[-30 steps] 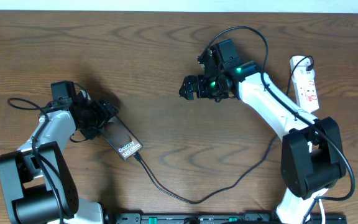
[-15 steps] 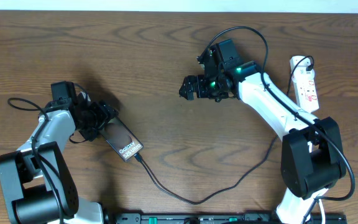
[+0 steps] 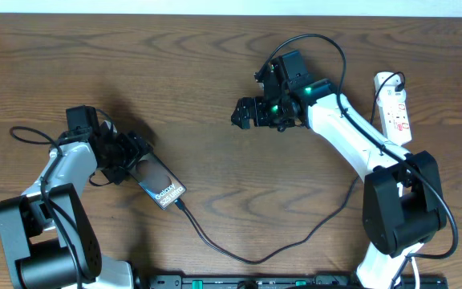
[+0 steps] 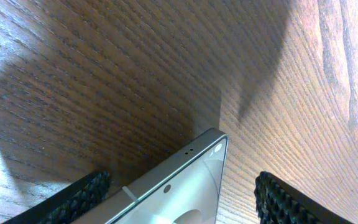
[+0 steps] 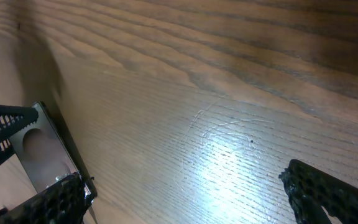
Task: Plug charger to phone and switch on socket
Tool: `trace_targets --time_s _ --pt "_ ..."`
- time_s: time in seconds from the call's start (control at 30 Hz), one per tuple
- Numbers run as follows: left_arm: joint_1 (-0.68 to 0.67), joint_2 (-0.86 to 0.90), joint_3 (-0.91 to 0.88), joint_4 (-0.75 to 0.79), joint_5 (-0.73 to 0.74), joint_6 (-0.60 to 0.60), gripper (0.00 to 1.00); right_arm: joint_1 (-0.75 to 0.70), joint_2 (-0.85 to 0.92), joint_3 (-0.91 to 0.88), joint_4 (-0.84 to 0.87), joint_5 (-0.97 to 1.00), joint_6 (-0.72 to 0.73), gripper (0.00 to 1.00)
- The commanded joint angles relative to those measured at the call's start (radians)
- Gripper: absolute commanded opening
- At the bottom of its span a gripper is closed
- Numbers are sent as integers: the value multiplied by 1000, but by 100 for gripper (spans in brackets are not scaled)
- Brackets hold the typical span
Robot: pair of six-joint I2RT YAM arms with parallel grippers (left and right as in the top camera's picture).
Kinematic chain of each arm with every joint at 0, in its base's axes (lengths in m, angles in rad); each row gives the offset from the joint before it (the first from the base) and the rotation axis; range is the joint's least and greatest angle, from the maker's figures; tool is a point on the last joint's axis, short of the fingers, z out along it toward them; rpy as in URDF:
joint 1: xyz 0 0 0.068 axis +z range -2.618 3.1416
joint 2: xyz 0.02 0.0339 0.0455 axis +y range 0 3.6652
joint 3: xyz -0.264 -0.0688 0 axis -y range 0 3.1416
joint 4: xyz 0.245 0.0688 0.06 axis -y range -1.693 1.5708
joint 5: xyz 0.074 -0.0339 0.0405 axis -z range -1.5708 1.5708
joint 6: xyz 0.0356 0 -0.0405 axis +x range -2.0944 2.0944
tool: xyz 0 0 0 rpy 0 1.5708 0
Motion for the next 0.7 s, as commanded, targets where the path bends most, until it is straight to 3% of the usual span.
trace_targets --time_s 0.0,0.67 --pt "4 68 -64 -42 -106 -5 79 8 -3 18 0 4 -19 99" --pt "4 68 -64 -77 -107 -5 79 8 -3 18 0 4 -19 99"
